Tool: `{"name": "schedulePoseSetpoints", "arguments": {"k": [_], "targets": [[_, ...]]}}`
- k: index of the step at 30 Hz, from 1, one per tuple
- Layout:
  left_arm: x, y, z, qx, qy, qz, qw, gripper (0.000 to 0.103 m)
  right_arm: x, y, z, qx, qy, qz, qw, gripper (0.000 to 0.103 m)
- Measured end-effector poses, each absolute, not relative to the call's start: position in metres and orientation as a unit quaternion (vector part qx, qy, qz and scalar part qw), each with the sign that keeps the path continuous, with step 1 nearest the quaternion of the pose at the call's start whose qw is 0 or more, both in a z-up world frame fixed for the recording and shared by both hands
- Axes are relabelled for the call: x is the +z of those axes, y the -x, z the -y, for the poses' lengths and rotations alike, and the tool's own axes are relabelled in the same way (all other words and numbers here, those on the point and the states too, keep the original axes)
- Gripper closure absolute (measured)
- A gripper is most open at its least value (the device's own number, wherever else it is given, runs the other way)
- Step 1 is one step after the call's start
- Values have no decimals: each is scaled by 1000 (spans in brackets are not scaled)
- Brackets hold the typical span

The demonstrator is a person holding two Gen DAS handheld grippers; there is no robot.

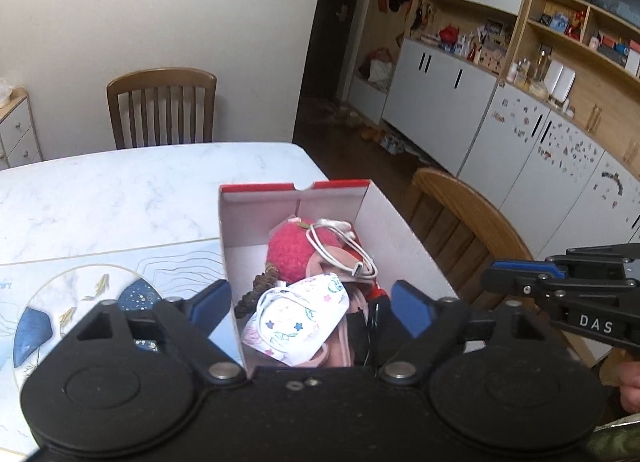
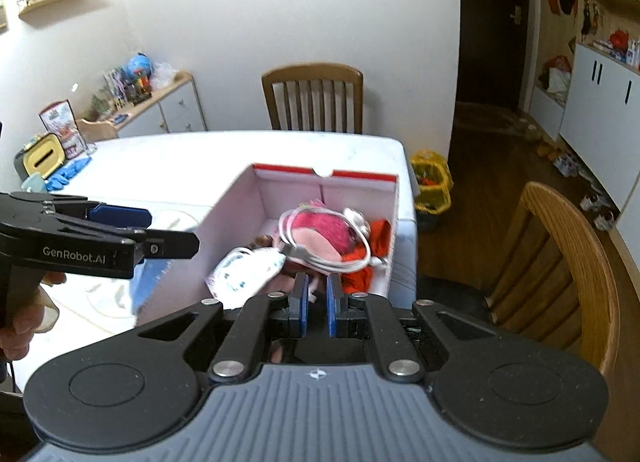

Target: Organize objects

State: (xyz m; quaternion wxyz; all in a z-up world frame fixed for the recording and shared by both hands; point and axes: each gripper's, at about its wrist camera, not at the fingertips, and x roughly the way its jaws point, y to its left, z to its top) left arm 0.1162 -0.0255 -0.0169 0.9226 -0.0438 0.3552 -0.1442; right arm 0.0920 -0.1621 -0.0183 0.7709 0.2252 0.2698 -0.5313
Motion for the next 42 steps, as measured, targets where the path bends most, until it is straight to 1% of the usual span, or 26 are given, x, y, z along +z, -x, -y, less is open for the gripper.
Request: {"name": "schedulePoseSetpoints", "arguments": {"k": [2, 3, 4, 5, 7, 8, 10, 12, 14, 16, 17, 19, 25, 42], "targets": [[-13, -111, 20, -148, 43, -348, 925, 15, -14, -97, 156, -534, -215, -262, 774, 93], [-12, -108, 17, -150, 42, -345, 926, 14, -12, -100, 154, -535, -212, -257, 776, 90], [-11, -106, 15, -153, 41, -342, 926, 14, -11, -104, 151, -537, -210, -254, 776, 86], [-10, -103, 12, -157, 40, -341, 926, 14, -9, -107, 148, -540, -208, -250, 776, 83], [-9, -99, 6, -164, 41, -339, 925, 13, -6, -113, 142, -543, -206, -244, 776, 70], [-9, -98, 4, -170, 44, -339, 924, 13, -5, -117, 138, -544, -204, -241, 777, 69], [-9, -96, -1, -180, 51, -338, 922, 7, -3, -122, 133, -549, -202, -239, 775, 56], [-9, -93, -5, -189, 52, -336, 921, 3, -2, -126, 128, -555, -205, -231, 772, 52], [-10, -91, -6, -194, 47, -334, 921, 2, -2, -130, 123, -561, -205, -229, 768, 50], [-11, -89, -8, -198, 46, -334, 920, 1, -1, -134, 119, -566, -204, -227, 765, 44], [-11, -88, -9, -200, 47, -334, 920, 1, 0, -136, 117, -569, -204, -226, 764, 42], [-12, -87, -11, -201, 47, -334, 920, 1, 0, -139, 113, -573, -205, -223, 762, 33], [-15, -84, -16, -204, 38, -343, 916, 1, -1, -146, 102, -594, -205, -213, 748, 17], [-19, -77, -7, -249, 21, -334, 909, 1, -15, -147, 77, -648, -221, -200, 701, 16]]}}
